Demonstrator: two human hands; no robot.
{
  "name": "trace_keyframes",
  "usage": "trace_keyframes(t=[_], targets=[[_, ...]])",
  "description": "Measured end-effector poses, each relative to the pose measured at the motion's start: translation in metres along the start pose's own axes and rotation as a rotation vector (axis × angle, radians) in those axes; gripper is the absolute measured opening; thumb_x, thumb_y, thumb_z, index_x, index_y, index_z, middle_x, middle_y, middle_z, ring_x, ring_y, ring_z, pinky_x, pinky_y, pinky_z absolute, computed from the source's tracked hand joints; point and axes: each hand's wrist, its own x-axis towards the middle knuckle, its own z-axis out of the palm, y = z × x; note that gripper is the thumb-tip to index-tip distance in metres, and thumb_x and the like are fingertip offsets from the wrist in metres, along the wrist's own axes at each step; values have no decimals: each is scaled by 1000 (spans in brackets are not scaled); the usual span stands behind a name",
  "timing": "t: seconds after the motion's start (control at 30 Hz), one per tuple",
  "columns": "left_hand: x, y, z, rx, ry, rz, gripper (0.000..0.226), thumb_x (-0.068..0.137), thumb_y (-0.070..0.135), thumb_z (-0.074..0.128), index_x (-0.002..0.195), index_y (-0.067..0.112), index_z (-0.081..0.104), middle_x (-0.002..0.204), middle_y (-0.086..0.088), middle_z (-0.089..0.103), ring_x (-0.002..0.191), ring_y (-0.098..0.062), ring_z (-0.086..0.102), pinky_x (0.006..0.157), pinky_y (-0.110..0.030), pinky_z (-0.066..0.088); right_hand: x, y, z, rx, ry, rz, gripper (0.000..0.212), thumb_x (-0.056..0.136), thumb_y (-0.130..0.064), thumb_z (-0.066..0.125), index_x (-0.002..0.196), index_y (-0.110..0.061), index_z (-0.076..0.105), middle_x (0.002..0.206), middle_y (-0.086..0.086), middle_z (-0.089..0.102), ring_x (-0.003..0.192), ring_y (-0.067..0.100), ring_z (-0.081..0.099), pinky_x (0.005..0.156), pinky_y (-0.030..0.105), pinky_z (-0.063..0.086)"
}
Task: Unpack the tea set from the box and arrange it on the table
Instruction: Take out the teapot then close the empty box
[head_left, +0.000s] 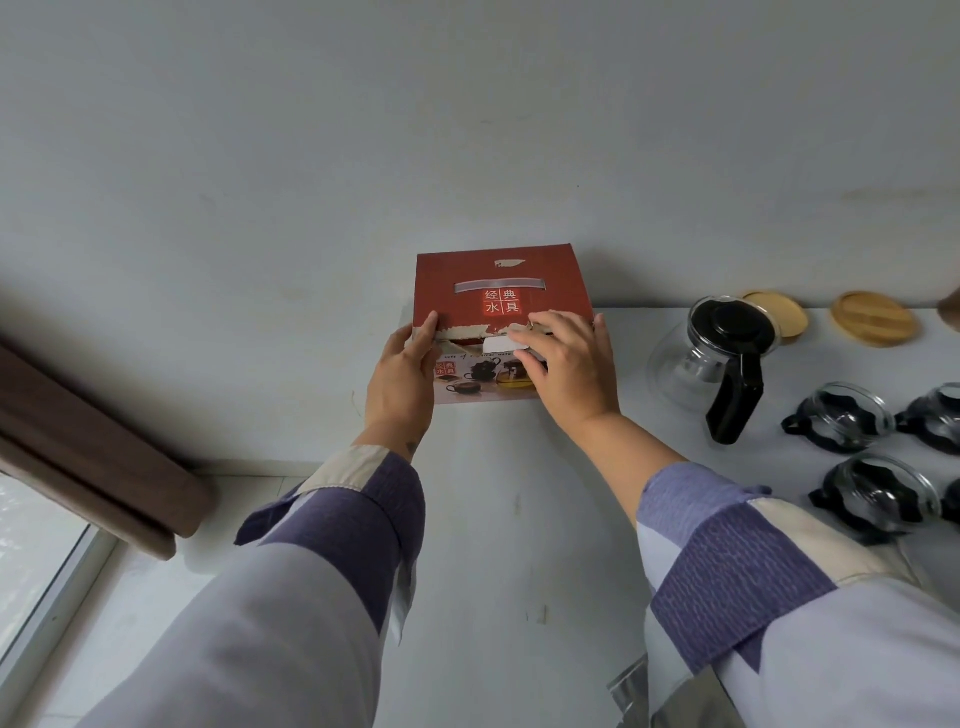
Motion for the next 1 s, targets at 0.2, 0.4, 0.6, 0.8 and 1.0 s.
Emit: trace_keyframes(t=[0.2, 0.4, 0.6, 0.8, 1.0], targets=[[-2, 1, 1, 14, 1, -7, 46, 102, 22, 40, 145, 35, 34, 147, -2, 37, 123, -21, 50, 100, -40, 47, -4, 1, 3, 10, 35, -1, 10, 77, -23, 75, 86, -21, 77, 104, 2, 70, 98, 27, 64, 89, 54, 46], [-4, 3, 0, 53, 19, 4, 46, 101, 22, 41, 145, 33, 34, 147, -3, 37, 123, -22, 50, 99, -39, 47, 1, -7, 4, 24, 98, 103, 7, 78, -24, 72, 76, -18, 70, 92, -1, 65, 85, 25, 61, 87, 49, 45], [-6, 4, 0, 80, 26, 3, 47, 101, 25, 41, 146, 34, 32, 148, -2, 37, 124, -22, 49, 97, -38, 47, 12, -16, 6, -9, 62, 268, 36, 73, -29, 76, 100, -18, 56, 103, 2, 59, 99, 25, 55, 87, 42, 40], [-9, 5, 1, 47, 18, -9, 52, 101, 24, 42, 149, 34, 24, 145, 0, 40, 119, -20, 52, 91, -35, 49, 1, -2, 4, 262, -55, 558, 69, 85, -48, 61, 143, -24, 33, 150, 11, 28, 136, 31, 33, 106, 43, 37], [12, 3, 2, 8, 46, -99, 47, 102, 25, 39, 146, 38, 30, 142, -1, 45, 118, -21, 54, 91, -36, 49, 2, 9, -4, 409, -232, 584, 53, 102, -25, 34, 151, -30, 16, 152, 1, 33, 131, 22, 44, 96, 26, 38]])
